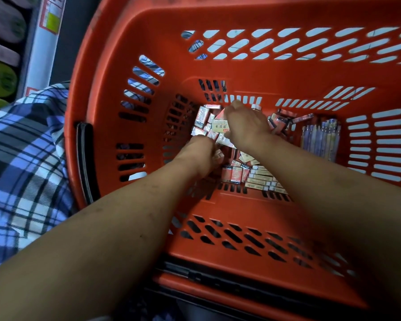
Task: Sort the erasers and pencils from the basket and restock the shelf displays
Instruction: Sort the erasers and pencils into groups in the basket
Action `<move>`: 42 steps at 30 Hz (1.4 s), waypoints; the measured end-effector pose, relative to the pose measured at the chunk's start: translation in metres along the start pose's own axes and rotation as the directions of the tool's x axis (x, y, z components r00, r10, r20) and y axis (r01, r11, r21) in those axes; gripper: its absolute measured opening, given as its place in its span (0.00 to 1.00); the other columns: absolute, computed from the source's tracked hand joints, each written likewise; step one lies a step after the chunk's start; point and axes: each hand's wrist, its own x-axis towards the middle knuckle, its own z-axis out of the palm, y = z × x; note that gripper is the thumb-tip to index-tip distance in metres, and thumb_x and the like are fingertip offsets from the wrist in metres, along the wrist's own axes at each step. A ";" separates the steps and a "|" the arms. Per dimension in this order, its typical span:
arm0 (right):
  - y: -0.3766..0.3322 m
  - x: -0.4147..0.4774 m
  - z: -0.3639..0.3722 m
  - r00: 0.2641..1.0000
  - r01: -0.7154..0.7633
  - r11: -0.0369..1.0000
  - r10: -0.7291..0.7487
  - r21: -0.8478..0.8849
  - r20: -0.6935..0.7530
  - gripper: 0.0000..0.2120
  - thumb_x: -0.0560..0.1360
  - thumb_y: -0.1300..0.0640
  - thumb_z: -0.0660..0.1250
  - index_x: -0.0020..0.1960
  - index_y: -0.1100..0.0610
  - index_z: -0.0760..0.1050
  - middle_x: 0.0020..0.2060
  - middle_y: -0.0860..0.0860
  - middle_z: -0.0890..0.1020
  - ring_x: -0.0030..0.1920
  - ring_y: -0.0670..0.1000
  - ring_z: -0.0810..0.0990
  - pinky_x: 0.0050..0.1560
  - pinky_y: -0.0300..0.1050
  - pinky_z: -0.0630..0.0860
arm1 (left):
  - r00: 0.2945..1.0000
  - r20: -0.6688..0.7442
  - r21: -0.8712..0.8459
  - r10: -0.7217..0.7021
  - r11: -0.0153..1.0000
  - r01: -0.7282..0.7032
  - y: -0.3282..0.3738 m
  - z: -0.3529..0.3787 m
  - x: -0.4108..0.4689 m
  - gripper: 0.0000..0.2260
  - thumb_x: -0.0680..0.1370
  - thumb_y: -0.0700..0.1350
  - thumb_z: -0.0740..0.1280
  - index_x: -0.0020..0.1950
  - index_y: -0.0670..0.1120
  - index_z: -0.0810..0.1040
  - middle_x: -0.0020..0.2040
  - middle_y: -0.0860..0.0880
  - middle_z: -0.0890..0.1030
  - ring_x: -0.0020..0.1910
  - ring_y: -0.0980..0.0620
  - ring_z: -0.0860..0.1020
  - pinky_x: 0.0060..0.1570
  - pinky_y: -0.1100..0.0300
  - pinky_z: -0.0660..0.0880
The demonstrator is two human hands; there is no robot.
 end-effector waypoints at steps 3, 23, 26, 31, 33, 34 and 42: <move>0.001 -0.001 0.001 1.000 -0.017 0.999 0.017 0.048 -0.008 0.22 0.75 0.58 0.72 0.67 0.57 0.71 0.64 0.55 0.75 0.59 0.61 0.79 0.67 0.63 0.71 | 1.000 0.019 0.020 0.006 1.000 -0.006 0.000 0.000 0.001 0.14 0.81 0.50 0.67 0.44 0.41 0.80 0.44 0.39 0.82 0.45 0.40 0.78 0.42 0.56 0.68; 0.002 0.000 -0.027 0.965 -0.261 0.268 0.075 0.927 0.250 0.29 0.77 0.58 0.74 0.68 0.75 0.69 0.37 0.63 0.72 0.38 0.55 0.73 0.45 0.53 0.85 | 0.999 -0.001 -0.042 -0.044 0.998 0.044 -0.002 0.004 0.002 0.14 0.80 0.52 0.68 0.47 0.41 0.83 0.45 0.39 0.83 0.45 0.40 0.81 0.43 0.54 0.76; 0.011 0.001 -0.028 0.960 -0.281 0.274 0.081 0.920 0.269 0.27 0.77 0.59 0.73 0.69 0.72 0.70 0.35 0.54 0.71 0.32 0.47 0.78 0.48 0.56 0.85 | 0.999 -0.041 -0.043 -0.030 0.999 0.028 -0.001 0.002 0.000 0.13 0.79 0.51 0.67 0.48 0.41 0.82 0.46 0.39 0.83 0.47 0.39 0.81 0.45 0.53 0.77; 0.034 -0.010 -0.036 0.950 -0.313 0.321 0.102 0.894 0.296 0.26 0.77 0.59 0.73 0.67 0.73 0.71 0.50 0.66 0.78 0.46 0.60 0.83 0.48 0.59 0.84 | 0.998 -0.055 -0.059 0.016 0.998 -0.019 0.002 -0.001 0.001 0.14 0.80 0.52 0.66 0.43 0.43 0.79 0.44 0.43 0.82 0.45 0.42 0.80 0.43 0.56 0.74; 0.046 -0.018 -0.044 0.944 -0.323 0.411 0.081 0.852 0.319 0.16 0.77 0.59 0.73 0.58 0.69 0.75 0.42 0.60 0.76 0.38 0.55 0.83 0.45 0.56 0.84 | 0.997 -0.034 -0.057 0.070 0.996 -0.072 0.007 -0.003 0.003 0.15 0.80 0.51 0.66 0.38 0.43 0.77 0.38 0.45 0.80 0.42 0.43 0.79 0.40 0.57 0.72; 0.052 -0.023 -0.050 0.935 -0.335 0.469 0.059 0.817 0.350 0.10 0.77 0.59 0.73 0.51 0.65 0.76 0.37 0.58 0.74 0.33 0.53 0.79 0.39 0.52 0.82 | 0.994 -0.023 -0.053 0.104 0.993 -0.105 0.009 -0.003 0.004 0.16 0.80 0.51 0.67 0.37 0.44 0.75 0.36 0.46 0.78 0.40 0.43 0.78 0.39 0.57 0.70; 0.104 -0.058 -0.062 0.908 -0.399 0.756 0.248 0.519 0.338 0.09 0.73 0.65 0.75 0.47 0.70 0.79 0.36 0.62 0.81 0.37 0.58 0.81 0.45 0.55 0.80 | 0.945 -0.011 0.011 0.326 0.946 -0.325 0.033 0.003 0.015 0.09 0.79 0.45 0.70 0.48 0.39 0.78 0.46 0.41 0.75 0.46 0.41 0.75 0.43 0.57 0.67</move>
